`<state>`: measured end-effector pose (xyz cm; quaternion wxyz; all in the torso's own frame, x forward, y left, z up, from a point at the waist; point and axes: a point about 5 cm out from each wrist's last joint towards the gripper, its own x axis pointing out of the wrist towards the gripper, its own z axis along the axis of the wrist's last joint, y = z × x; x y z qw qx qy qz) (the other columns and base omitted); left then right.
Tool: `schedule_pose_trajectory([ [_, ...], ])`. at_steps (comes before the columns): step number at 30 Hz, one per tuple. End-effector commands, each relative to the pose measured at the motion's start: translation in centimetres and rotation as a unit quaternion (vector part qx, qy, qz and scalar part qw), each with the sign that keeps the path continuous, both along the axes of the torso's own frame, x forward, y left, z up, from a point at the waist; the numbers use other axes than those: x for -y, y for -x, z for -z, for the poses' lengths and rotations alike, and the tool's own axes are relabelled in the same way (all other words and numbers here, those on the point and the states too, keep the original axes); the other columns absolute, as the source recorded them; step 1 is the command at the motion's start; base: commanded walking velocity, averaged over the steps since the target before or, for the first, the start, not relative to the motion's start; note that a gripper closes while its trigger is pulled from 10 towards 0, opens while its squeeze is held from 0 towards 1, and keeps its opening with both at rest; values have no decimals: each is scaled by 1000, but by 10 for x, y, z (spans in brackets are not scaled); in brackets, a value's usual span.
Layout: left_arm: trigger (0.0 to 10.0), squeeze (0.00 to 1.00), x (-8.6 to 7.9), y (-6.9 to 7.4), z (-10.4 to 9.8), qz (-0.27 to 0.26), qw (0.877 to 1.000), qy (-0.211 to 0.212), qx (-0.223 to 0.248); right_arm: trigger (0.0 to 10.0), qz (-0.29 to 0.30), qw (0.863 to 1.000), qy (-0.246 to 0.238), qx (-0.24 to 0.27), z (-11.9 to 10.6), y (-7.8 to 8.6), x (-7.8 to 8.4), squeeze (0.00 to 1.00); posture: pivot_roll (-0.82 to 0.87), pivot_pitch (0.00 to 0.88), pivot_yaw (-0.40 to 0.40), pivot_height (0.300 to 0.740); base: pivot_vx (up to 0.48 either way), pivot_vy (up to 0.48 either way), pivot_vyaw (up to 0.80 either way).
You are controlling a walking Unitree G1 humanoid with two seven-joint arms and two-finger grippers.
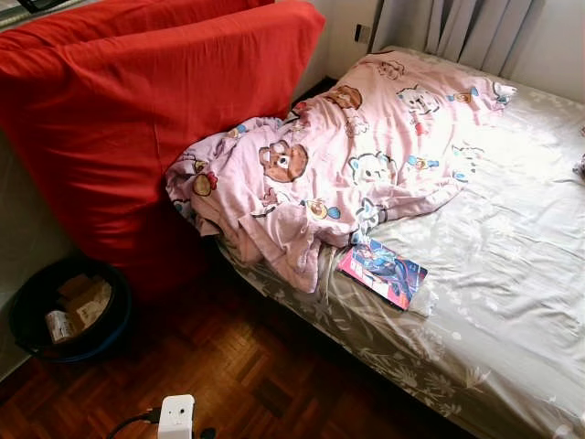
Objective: Clean up the room
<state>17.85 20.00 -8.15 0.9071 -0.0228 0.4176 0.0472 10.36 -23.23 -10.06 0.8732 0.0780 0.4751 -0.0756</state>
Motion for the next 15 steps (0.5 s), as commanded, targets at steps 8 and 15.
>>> schedule_pose_trajectory([
  [8,10000,0,-36,9,0,-47,997,-40,-56,10000,9,998,-15,53,-25,-86,-16,0,-33,0,1,740,0,0,0],
  [15,10000,0,-36,10,0,-45,997,-42,-56,10000,8,999,-13,52,-25,-85,-15,0,-33,0,-3,740,0,0,0],
])
